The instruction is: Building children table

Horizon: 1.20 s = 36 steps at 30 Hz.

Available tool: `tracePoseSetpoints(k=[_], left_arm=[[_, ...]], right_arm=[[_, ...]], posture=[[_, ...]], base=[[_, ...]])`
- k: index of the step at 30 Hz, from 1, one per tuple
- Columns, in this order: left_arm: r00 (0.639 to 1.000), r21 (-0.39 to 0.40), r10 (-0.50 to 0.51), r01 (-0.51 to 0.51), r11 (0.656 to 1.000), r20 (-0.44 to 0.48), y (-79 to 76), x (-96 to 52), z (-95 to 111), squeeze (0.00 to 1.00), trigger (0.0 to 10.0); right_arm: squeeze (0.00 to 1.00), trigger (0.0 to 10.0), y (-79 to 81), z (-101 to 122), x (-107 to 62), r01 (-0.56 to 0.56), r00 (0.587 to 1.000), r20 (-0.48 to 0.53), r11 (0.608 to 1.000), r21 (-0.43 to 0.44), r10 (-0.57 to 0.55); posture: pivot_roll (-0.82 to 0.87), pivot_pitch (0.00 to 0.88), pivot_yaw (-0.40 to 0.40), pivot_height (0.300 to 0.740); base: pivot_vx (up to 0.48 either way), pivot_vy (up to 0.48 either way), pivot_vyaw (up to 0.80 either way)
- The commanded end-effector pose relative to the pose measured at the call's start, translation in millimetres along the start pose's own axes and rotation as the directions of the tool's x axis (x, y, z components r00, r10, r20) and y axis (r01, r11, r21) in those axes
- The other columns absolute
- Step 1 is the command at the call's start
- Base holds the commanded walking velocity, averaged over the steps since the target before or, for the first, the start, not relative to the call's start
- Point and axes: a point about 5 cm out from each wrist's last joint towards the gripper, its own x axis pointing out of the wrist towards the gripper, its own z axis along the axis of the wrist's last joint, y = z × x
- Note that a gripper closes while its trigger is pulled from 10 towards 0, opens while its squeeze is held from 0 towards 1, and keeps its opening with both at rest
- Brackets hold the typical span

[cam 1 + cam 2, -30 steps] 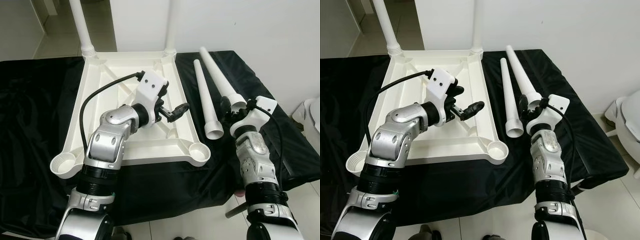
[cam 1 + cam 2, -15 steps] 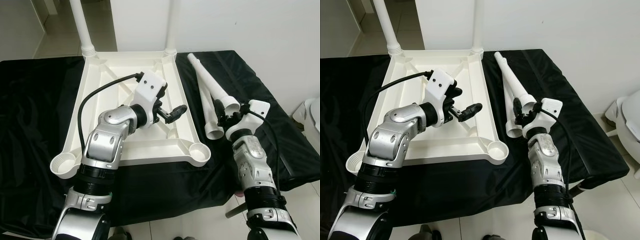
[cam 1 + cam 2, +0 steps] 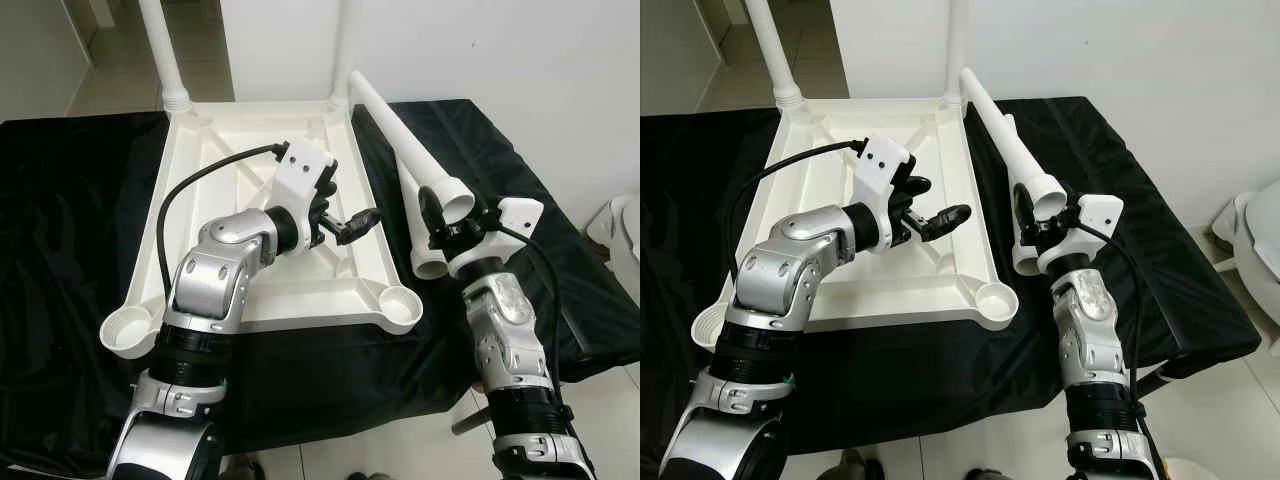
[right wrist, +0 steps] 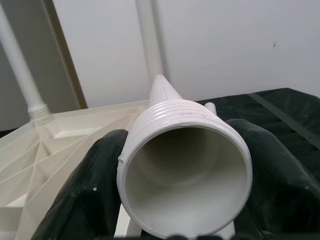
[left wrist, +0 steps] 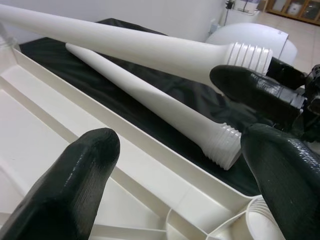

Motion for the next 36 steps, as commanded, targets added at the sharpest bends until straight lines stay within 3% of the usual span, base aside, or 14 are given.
tracePoseSetpoints(k=[1, 2, 6, 10, 11, 17, 19, 25, 36], left_arm=[[0.999, -0.011, 0.031, -0.031, 0.999, 0.006, -0.8, 0.5, 3, 0.0, 10.0], [1.0, -0.046, 0.028, -0.028, 0.999, 0.01, -0.3, 0.6, 3, 0.0, 10.0], [0.999, -0.211, -0.004, 0.012, 0.977, 0.041, 0.9, 1.0, 9, 0.0, 10.0], [0.999, -0.29, -0.024, 0.035, 0.956, 0.041, 2.2, 1.4, 10, 0.0, 10.0], [0.998, -0.36, -0.044, 0.055, 0.931, 0.038, 4.4, 2.1, 9, 0.0, 10.0], [0.997, -0.435, -0.063, 0.078, 0.897, 0.05, 7.8, 3.9, 10, 0.0, 10.0], [0.996, -0.502, -0.056, 0.081, 0.861, 0.065, 14.8, 5.9, 11, 0.0, 10.0], [0.998, -0.557, -0.027, 0.058, 0.829, 0.064, 25.9, 9.4, 15, 0.0, 10.0], [0.998, -0.552, 0.056, -0.055, 0.832, -0.015, 35.5, 23.3, 9, 0.0, 10.0]], right_arm=[[0.0, 2.5, 5.2, 8, 0.4, -0.031, 0.998, 0.059, 0.999, 0.009, 0.031], [0.0, 10.0, 8.3, 10, 0.0, -0.057, 0.996, 0.063, 0.998, 0.004, 0.057], [0.0, 10.0, 16.6, 17, -1.6, -0.129, 0.987, 0.097, 0.991, -0.021, 0.131], [0.0, 10.0, 21.4, 19, -3.3, -0.173, 0.979, 0.102, 0.984, -0.039, 0.177], [0.0, 10.0, 26.8, 20, -6.0, -0.22, 0.97, 0.095, 0.974, -0.057, 0.224], [0.0, 10.0, 32.8, 20, -10.0, -0.273, 0.956, 0.089, 0.96, -0.063, 0.278], [0.0, 10.0, 37.9, 21, -13.8, -0.319, 0.942, 0.087, 0.946, -0.063, 0.324], [0.0, 10.0, 44.3, 22, -18.7, -0.372, 0.923, 0.081, 0.926, -0.07, 0.377], [0.0, 10.0, 56.0, 24, -21.8, -0.419, 0.901, 0.089, 0.905, -0.074, 0.425]], posture=[[-0.03, 0.13, 0.022, 0.74], [-0.03, 0.131, 0.021, 0.74], [-0.03, 0.131, 0.02, 0.74], [-0.03, 0.132, 0.019, 0.74], [-0.03, 0.132, 0.02, 0.74], [-0.03, 0.134, 0.02, 0.74], [-0.04, 0.134, 0.023, 0.74], [-0.04, 0.133, 0.026, 0.74], [-0.05, 0.134, 0.036, 0.74]], base=[[0.0, 0.0, 0.0], [0.0, 0.0, 0.0], [0.0, 0.0, 0.0], [0.0, 0.0, 0.0], [0.0, 0.0, 0.0], [0.0, 0.0, 0.0], [0.0, 0.0, 0.0], [0.0, 0.0, 0.0], [0.0, 0.0, 0.0]])
